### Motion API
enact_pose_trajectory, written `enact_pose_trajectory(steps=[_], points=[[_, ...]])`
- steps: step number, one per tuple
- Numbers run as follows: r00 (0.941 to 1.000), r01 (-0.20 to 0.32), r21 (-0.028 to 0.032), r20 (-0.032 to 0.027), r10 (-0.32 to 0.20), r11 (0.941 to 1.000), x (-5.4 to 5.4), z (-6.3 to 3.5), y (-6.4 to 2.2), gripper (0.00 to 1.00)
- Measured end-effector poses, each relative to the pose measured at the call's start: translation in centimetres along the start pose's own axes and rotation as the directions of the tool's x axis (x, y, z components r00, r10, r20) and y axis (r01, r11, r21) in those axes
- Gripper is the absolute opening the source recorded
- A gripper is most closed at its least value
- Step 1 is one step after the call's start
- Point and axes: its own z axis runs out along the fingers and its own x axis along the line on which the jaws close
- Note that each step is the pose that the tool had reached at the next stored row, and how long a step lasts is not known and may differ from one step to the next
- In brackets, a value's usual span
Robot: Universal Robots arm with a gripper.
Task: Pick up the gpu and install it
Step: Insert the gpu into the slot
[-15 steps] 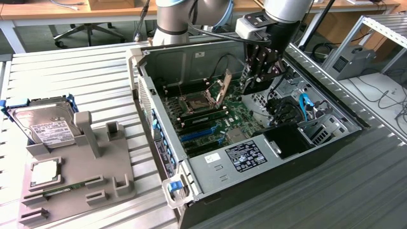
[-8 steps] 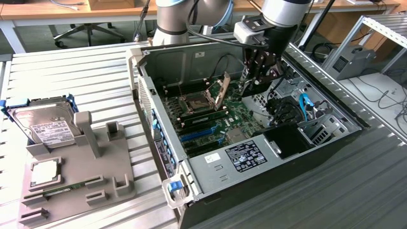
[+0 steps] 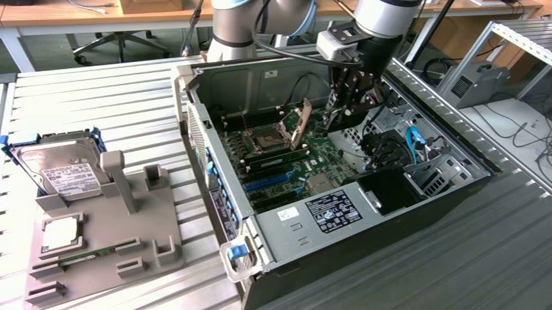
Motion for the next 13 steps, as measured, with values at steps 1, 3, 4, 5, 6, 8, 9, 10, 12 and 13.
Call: enact_pose_trajectory(steps=[1,3,4,5,6,8,9,10,12,13], points=[[1.0000,0.000,0.0000,0.0000,0.000,1.0000,0.00,0.03,0.01,0.26],[1.0000,0.000,0.0000,0.0000,0.000,1.0000,0.00,0.08,0.03,0.26],[1.0000,0.000,0.0000,-0.0001,0.000,1.0000,0.01,0.09,0.04,0.26],[1.0000,0.000,0.0000,0.0000,0.000,1.0000,0.01,0.11,0.05,0.26],[1.0000,0.000,0.0000,0.0000,0.000,1.0000,0.01,0.13,0.06,0.26],[1.0000,0.000,0.0000,0.0000,0.000,1.0000,0.01,0.16,0.08,0.26],[1.0000,0.000,0.0000,-0.0001,0.000,1.0000,0.01,0.18,0.08,0.26],[1.0000,0.000,0.0000,0.0000,0.000,1.0000,0.02,0.23,0.10,0.26],[1.0000,0.000,0.0000,0.0000,0.000,1.0000,0.02,0.28,0.12,0.26],[1.0000,0.000,0.0000,-0.0001,0.000,1.0000,0.02,0.30,0.12,0.26]])
